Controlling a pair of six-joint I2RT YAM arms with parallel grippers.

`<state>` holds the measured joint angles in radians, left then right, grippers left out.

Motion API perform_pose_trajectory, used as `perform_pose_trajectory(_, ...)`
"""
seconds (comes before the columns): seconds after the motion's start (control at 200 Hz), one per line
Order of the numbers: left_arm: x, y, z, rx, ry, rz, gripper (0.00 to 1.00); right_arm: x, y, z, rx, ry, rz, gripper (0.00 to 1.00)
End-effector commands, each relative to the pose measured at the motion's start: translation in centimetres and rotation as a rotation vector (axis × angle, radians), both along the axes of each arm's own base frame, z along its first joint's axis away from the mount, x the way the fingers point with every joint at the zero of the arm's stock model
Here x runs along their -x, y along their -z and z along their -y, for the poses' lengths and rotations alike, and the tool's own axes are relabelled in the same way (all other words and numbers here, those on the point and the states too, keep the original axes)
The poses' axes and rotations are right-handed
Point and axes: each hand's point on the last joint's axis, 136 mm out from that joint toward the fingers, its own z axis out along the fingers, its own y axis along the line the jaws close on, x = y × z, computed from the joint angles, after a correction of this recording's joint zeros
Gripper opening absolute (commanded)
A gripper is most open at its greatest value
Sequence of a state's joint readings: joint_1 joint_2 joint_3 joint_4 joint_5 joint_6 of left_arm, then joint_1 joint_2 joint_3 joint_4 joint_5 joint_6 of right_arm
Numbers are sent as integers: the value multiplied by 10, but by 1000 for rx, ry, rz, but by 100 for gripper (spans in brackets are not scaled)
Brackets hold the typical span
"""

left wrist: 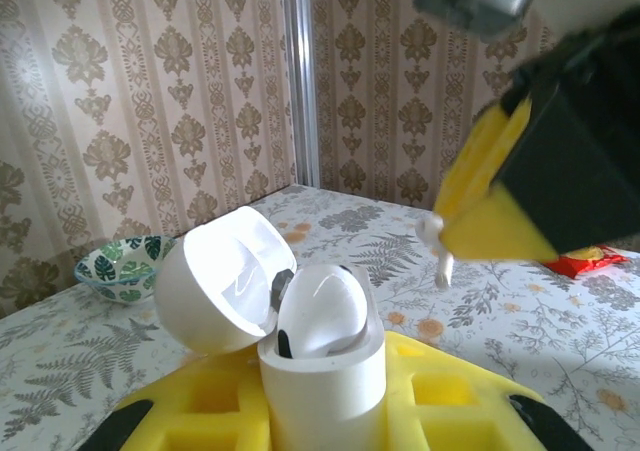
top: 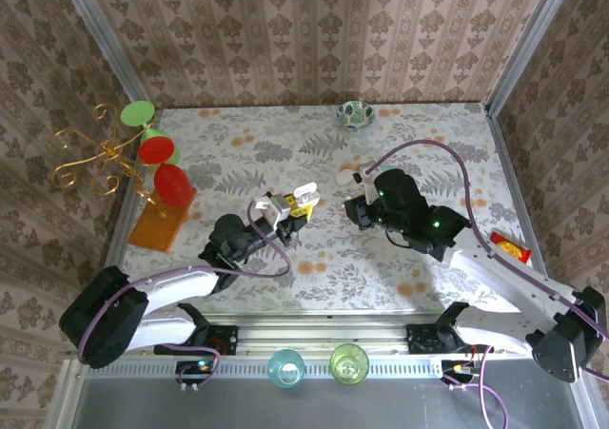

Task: Insert the wireless bluetooth earbuds into the charging case

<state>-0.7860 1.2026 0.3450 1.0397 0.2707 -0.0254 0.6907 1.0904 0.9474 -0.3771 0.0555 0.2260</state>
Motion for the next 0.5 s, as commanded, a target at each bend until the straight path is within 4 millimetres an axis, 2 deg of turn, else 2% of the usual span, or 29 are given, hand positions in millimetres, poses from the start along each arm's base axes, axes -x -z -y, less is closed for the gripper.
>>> perform_pose_trajectory(0.0,10,-1,3,11,44,11,0,-1,-36,-1,74,-53,169,23)
perform_pose_trajectory(0.19,24,1,6,-19,116,-13,0,9,-55,-26,167,-195,285,23)
perform_pose_trajectory(0.495,34,0,2,-59,142,-18,0,11,-54,-53,332,-288,352,23)
